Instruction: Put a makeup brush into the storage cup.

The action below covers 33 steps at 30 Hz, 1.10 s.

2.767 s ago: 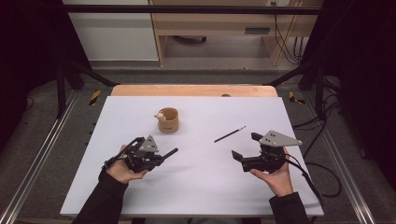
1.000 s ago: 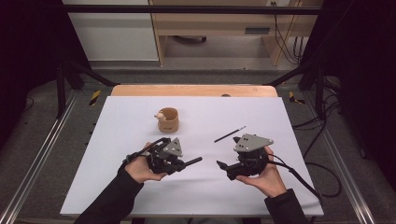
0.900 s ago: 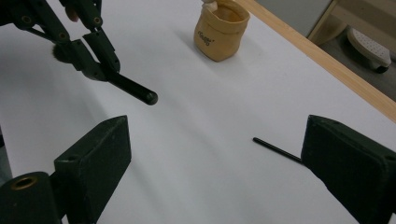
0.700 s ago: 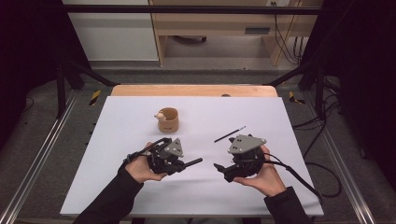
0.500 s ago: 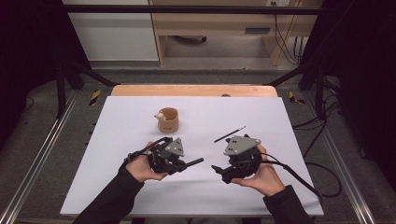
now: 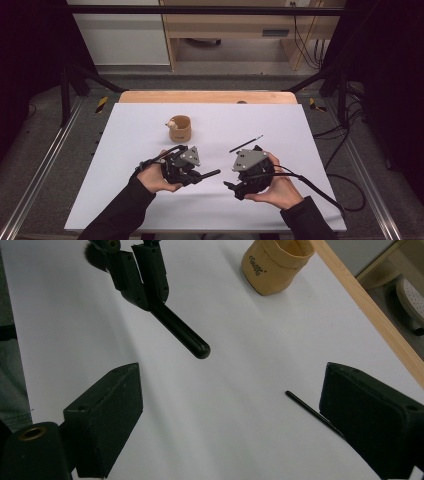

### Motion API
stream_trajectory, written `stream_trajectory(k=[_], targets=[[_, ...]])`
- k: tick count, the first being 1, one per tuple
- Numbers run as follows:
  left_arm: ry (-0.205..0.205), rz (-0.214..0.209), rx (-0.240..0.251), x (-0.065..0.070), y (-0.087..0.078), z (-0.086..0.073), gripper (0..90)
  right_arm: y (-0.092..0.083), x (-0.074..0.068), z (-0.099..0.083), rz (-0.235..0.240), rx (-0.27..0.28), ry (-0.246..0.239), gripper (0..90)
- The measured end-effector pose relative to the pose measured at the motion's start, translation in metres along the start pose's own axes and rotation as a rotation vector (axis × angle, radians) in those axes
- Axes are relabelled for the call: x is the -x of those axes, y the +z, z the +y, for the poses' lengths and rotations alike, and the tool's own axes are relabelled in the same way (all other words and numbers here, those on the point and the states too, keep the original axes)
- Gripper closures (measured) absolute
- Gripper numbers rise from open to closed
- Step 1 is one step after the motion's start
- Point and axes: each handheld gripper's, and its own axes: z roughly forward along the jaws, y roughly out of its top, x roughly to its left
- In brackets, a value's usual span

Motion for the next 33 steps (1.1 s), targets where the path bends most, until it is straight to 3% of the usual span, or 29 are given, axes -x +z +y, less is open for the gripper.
stream_trajectory(k=[9,13,25,33], targets=[[-0.003,-0.018,-0.017,-0.003,-0.001,0.003,78.8,0.003,-0.005,0.003,0.004,-0.004,-0.066,12.2],[-0.008,-0.03,-0.023,-0.004,-0.001,0.005,78.8,0.003,-0.007,0.004,-0.011,-0.021,-0.118,13.2],[-0.002,-0.044,-0.049,-0.006,-0.004,0.015,78.8,0.008,-0.014,0.009,-0.009,-0.033,-0.175,14.5],[-0.005,-0.055,-0.064,-0.006,-0.005,0.019,78.8,0.017,-0.018,0.007,-0.024,-0.072,-0.227,17.4]])
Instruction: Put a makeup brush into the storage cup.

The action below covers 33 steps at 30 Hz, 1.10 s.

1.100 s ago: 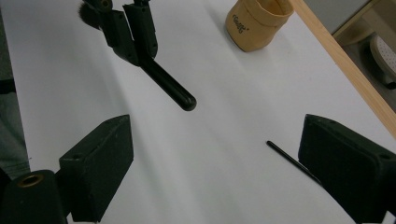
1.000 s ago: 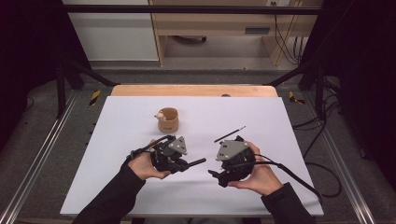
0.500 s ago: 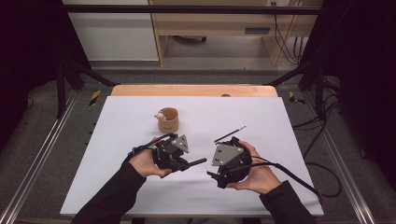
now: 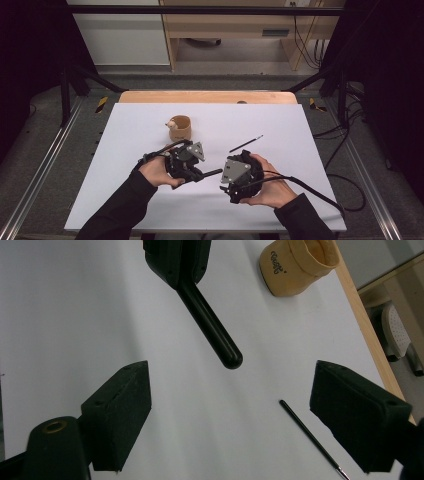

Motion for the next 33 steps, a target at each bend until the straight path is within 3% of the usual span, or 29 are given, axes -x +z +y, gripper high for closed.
stream_trajectory(k=[13,33], targets=[[0.001,-0.013,-0.014,0.001,0.004,0.005,78.8,0.008,-0.005,0.002,0.004,-0.022,-0.04,25.8],[0.008,-0.04,-0.032,0.005,0.009,0.013,78.8,0.018,-0.009,0.008,0.025,-0.026,-0.17,49.6]])
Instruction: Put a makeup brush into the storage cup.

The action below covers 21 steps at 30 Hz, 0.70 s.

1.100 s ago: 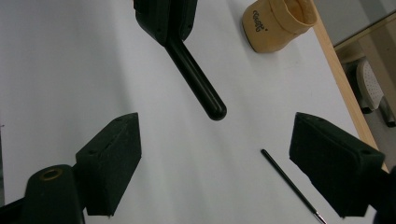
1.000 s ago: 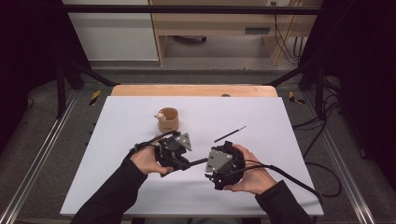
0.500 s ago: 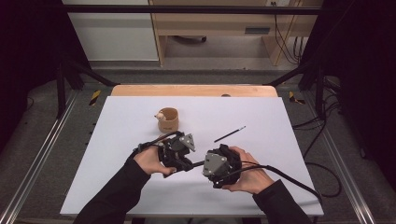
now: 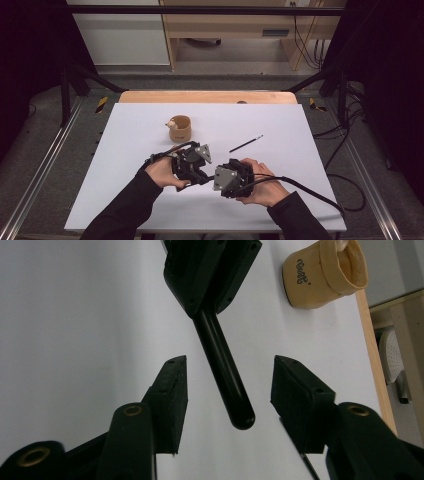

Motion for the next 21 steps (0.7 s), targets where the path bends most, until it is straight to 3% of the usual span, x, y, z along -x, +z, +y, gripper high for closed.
stream_trajectory(k=[13,21], targets=[[-0.004,-0.007,0.005,0.0025,0.0015,0.0014,78.8,0.0054,-0.0015,0.0005,0.002,-0.009,-0.038,68.5],[-0.008,-0.006,0.003,0.0023,0.0024,0.0013,78.8,0.0065,-0.0031,0.0003,0.009,-0.014,-0.045,71.4]])
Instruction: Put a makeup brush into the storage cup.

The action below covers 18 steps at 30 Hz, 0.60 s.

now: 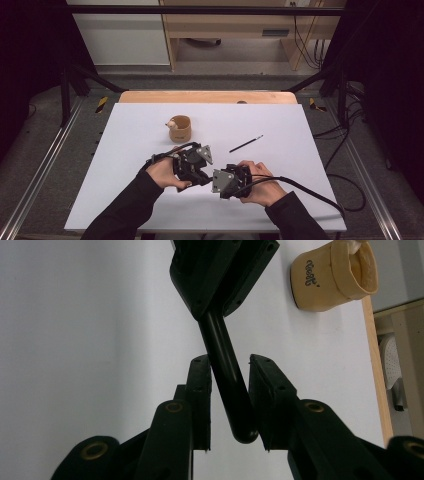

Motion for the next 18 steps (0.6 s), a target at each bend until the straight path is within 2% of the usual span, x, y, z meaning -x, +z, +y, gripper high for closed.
stream_trajectory(k=[9,18], targets=[[0.012,0.001,0.006,0.0009,-0.0003,-0.0004,78.7,-0.0006,0.0011,-0.0005,0.013,0.002,-0.019,73.1],[0.013,0.004,0.021,0.0005,-0.0029,-0.0015,77.4,-0.0001,-0.0005,-0.0005,0.034,-0.005,-0.016,76.9]])
